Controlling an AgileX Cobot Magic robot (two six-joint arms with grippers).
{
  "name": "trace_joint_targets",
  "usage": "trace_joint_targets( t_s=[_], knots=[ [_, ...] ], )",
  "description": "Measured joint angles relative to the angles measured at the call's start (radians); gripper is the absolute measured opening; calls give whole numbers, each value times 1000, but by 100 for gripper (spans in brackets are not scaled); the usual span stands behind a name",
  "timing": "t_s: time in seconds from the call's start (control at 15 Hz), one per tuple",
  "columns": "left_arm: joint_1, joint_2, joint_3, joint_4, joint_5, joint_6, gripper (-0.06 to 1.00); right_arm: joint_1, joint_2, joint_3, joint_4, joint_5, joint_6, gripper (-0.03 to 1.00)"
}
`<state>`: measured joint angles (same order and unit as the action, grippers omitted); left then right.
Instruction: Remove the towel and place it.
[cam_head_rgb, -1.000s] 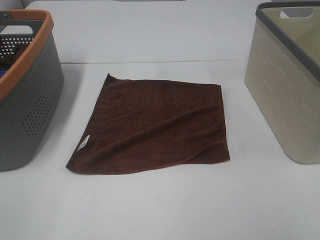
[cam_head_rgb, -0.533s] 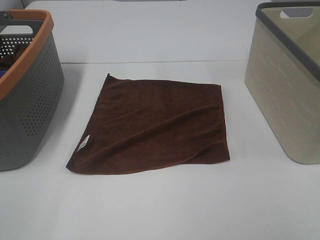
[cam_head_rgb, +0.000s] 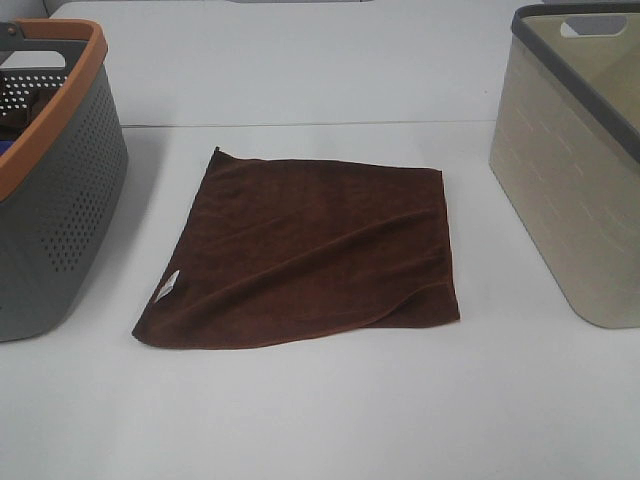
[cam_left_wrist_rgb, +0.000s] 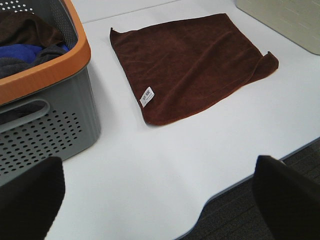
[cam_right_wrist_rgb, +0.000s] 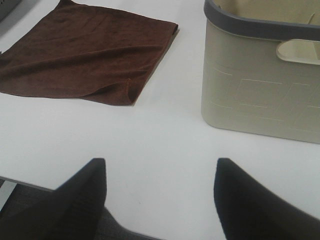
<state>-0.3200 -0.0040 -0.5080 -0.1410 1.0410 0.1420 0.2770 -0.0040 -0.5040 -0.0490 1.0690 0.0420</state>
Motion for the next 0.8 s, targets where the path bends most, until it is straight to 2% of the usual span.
trace_joint_targets(
  t_s=[0.07, 0.13, 0.27, 0.4, 0.53, 0.8],
  knots=[
    [23, 0, 0, -1, -1, 0, 97, -6, 0, 0, 0, 0, 0, 59],
    [78, 0, 0, -1, -1, 0, 97, -37, 0, 0, 0, 0, 0, 59],
    [211, 0, 0, -1, -1, 3, 97, -137, 0, 0, 0, 0, 0, 59],
    [311, 0, 0, -1, -1, 3, 97, -232, 0, 0, 0, 0, 0, 59],
    [340, 0, 0, -1, -1, 3, 97, -246, 0, 0, 0, 0, 0, 59],
    [340, 0, 0, -1, -1, 3, 97, -246, 0, 0, 0, 0, 0, 59]
  ],
)
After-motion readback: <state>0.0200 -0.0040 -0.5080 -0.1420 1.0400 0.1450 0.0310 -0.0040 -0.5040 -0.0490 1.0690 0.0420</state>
